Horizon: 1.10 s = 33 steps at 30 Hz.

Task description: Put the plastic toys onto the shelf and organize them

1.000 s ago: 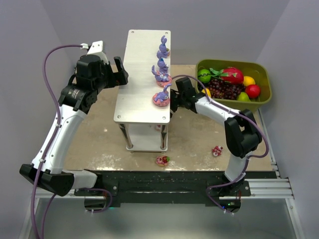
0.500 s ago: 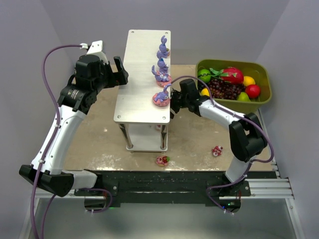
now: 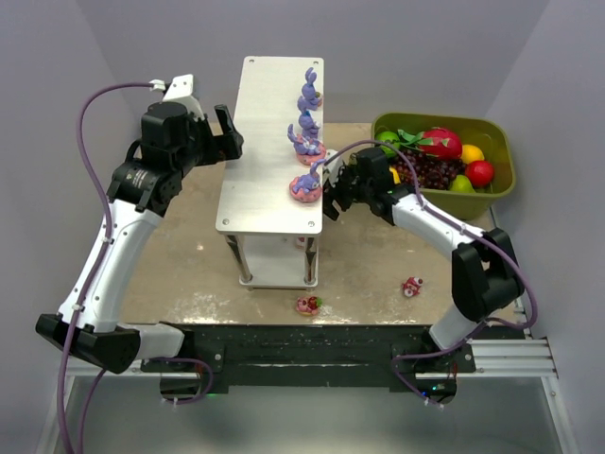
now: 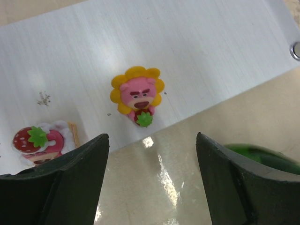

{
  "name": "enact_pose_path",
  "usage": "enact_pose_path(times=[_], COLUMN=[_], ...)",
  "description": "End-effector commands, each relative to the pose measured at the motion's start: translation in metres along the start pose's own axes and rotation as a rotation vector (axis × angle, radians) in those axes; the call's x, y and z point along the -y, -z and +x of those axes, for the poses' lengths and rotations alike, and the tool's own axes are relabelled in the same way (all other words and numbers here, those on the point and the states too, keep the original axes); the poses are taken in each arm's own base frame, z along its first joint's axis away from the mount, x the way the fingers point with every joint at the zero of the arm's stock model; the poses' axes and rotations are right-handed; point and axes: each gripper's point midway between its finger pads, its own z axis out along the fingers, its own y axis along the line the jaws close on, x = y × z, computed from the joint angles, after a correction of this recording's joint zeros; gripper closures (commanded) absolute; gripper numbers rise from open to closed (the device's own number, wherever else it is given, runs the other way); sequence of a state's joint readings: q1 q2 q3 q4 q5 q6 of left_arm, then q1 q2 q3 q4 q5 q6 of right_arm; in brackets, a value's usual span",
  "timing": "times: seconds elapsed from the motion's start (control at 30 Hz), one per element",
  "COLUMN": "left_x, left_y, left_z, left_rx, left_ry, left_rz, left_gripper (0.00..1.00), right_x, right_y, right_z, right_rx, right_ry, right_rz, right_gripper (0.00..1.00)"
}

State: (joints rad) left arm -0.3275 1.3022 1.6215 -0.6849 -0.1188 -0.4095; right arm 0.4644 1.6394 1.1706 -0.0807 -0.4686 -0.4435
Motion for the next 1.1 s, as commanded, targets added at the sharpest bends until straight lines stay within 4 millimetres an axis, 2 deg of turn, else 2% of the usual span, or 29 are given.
enact_pose_path(times=[0.0,0.03,0.17,0.27,0.3,0.37,0.4,0.47,0.5,0.57,0.6,0.67,0.7,0.77,0.8,0.83,0.9,0.97,1.07], left_x=[0.006,0.007,0.012,0.009,0.002,0.004,-0.002,0.001,0.0,0.005,0.003,0.006,0.008,0.012,0.015,0.018,0.024,0.027,0.032], left_y=[0.005,0.005,0.001,-0.001,-0.002,-0.002,-0.004,-0.004,-0.005,-0.006,-0.007,-0.007,-0.007,-0.007,-0.007,-0.007,-0.006,-0.008,-0.007], left_z=[-0.016,-0.014,-0.008,0.002,-0.001,0.011,0.004,0.017,0.011,0.02,0.014,0.018,0.01,0.015,0.008,0.015,0.008,0.014,0.008], left_rx=[0.037,0.03,-0.016,-0.075,-0.07,-0.105,-0.076,-0.11,-0.084,-0.111,-0.089,-0.102,-0.072,-0.087,-0.059,-0.08,-0.057,-0.079,-0.057], left_ry=[0.026,0.029,0.07,0.127,0.16,0.192,0.223,0.254,0.276,0.297,0.313,0.326,0.333,0.348,0.354,0.365,0.38,0.397,0.4], left_rz=[0.023,0.034,0.066,0.107,0.108,0.174,0.186,0.258,0.283,0.35,0.367,0.421,0.447,0.497,0.53,0.564,0.621,0.659,0.726], left_gripper=[0.0,0.0,0.01,0.01,0.01,0.04,0.05,0.09,0.09,0.14,0.16,0.2,0.21,0.22,0.23,0.24,0.26,0.3,0.37], right_x=[0.018,0.026,0.032,0.034,0.034,0.035,0.036,0.035,0.036,0.033,0.033,0.032,0.032,0.032,0.031,0.032,0.031,0.031,0.029], right_y=[0.024,0.028,0.044,0.052,0.057,0.062,0.067,0.07,0.072,0.076,0.078,0.083,0.084,0.089,0.09,0.091,0.093,0.096,0.1], right_z=[-0.025,-0.025,-0.033,-0.034,-0.037,-0.036,-0.04,-0.038,-0.038,-0.04,-0.04,-0.045,-0.044,-0.046,-0.047,-0.046,-0.047,-0.048,-0.049], right_rx=[0.064,0.058,0.074,0.071,0.077,0.071,0.08,0.069,0.064,0.061,0.061,0.074,0.073,0.075,0.076,0.07,0.07,0.07,0.074], right_ry=[-0.044,-0.062,-0.153,-0.2,-0.203,-0.241,-0.249,-0.285,-0.298,-0.308,-0.314,-0.314,-0.314,-0.313,-0.312,-0.315,-0.313,-0.316,-0.319], right_rz=[0.127,0.181,0.24,0.27,0.274,0.302,0.313,0.322,0.336,0.328,0.333,0.337,0.343,0.35,0.351,0.355,0.357,0.362,0.366], right_gripper=[0.23,0.23,0.23,0.23,0.23,0.23,0.23,0.23,0.23,0.23,0.23,0.23,0.23,0.23,0.23,0.23,0.23,0.23,0.23])
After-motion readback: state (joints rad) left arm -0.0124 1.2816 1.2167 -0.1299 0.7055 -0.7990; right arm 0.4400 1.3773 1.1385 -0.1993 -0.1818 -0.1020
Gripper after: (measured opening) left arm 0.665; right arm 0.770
